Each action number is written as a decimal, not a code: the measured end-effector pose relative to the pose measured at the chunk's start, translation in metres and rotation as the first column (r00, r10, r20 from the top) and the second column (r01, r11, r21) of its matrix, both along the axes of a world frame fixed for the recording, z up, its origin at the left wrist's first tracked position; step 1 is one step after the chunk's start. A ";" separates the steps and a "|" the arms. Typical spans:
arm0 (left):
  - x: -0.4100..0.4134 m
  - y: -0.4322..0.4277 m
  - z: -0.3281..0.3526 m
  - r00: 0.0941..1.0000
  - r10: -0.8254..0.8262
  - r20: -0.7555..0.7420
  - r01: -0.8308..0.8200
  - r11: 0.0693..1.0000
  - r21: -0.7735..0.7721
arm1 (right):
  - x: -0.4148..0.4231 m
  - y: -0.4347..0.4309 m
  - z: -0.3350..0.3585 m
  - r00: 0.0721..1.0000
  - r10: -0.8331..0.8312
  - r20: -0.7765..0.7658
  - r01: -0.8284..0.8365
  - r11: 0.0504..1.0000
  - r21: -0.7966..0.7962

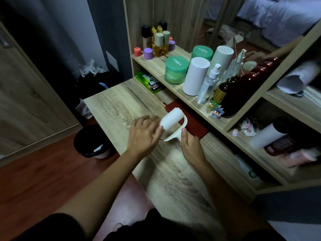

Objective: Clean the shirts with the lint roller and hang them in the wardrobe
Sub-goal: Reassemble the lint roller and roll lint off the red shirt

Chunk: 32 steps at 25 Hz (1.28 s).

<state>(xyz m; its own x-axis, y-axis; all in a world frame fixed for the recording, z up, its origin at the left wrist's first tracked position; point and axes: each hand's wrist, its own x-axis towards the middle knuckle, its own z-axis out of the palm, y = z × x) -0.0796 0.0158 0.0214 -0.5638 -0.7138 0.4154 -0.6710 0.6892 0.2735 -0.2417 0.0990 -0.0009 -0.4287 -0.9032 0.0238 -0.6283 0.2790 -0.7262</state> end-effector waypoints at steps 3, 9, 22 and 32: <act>0.006 -0.010 0.002 0.995 0.055 -0.088 -0.042 0.990 0.136 | 0.002 0.001 -0.002 1.000 -0.008 -0.002 0.008 1.000 0.007; 0.010 0.002 -0.006 0.931 -0.361 0.060 0.364 0.892 -0.269 | 0.003 -0.003 0.000 0.998 -0.034 0.046 0.035 0.999 -0.016; 0.015 -0.019 0.010 0.979 -0.034 -0.203 0.091 0.956 0.279 | 0.027 -0.015 0.003 0.978 -0.058 0.198 0.071 0.996 -0.059; 0.161 -0.117 0.023 0.953 0.256 -0.160 -0.196 0.929 0.314 | 0.149 -0.112 0.019 0.969 0.152 0.194 -0.140 0.987 -0.075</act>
<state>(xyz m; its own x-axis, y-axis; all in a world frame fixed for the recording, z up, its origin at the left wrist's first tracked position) 0.0816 -0.1015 0.0442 -0.3023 -0.9186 0.2546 -0.7124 0.3952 0.5799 -0.0932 -0.0126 0.0180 -0.2940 -0.9558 0.0083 -0.5009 0.1467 -0.8530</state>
